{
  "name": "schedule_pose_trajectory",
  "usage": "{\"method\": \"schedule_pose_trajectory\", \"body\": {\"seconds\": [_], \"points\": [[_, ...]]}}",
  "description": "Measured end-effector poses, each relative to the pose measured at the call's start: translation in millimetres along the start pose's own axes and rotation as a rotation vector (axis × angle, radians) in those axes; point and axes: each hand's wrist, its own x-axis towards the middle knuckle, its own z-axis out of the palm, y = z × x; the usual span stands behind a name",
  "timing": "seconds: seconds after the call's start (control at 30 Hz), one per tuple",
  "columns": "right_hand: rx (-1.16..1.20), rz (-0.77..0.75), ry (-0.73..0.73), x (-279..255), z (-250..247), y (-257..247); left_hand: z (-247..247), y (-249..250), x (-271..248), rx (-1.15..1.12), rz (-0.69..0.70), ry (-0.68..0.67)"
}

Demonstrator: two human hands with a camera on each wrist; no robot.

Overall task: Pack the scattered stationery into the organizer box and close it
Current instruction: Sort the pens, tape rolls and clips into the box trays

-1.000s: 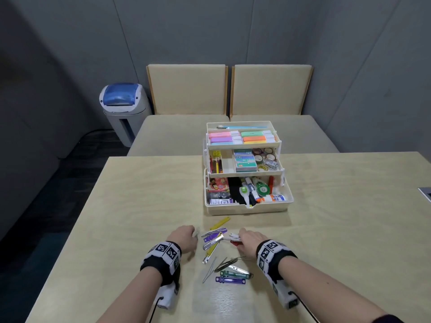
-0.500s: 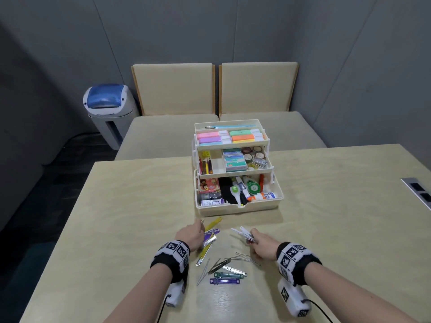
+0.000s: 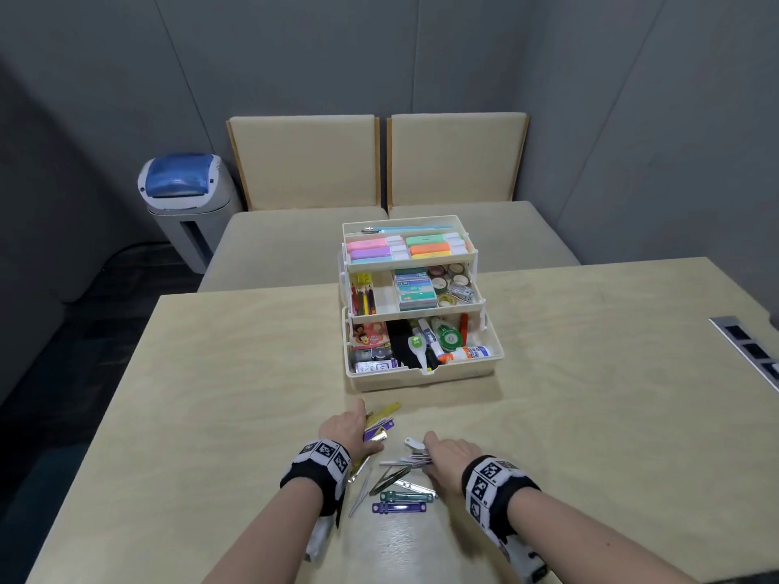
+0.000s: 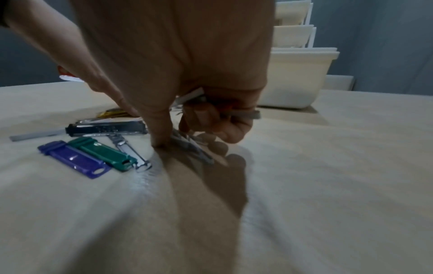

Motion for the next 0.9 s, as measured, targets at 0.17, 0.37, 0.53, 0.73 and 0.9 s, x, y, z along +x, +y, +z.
{"method": "schedule_pose_trajectory", "body": {"seconds": [0.17,0.37,0.53,0.73,0.9], "points": [[-0.016,0.016,-0.025,2.6,2.1,1.2,4.0,2.4,3.9,0.046,0.036,-0.032],[0.097,0.059,-0.005,-1.5,-6.3,11.8,4.8,7.8,3.7,0.124,0.089,-0.002],[0.320,0.103,-0.003,1.2,-13.6,23.0,4.3,4.3,4.5,0.015,0.095,0.078],[0.698,0.147,-0.016,11.4,-9.2,34.8,-4.6,-9.0,6.6,-0.299,0.047,0.003],[0.991,0.186,-0.034,7.3,-9.3,30.4,-6.7,-11.7,2.4,-0.694,0.002,-0.071]]}}
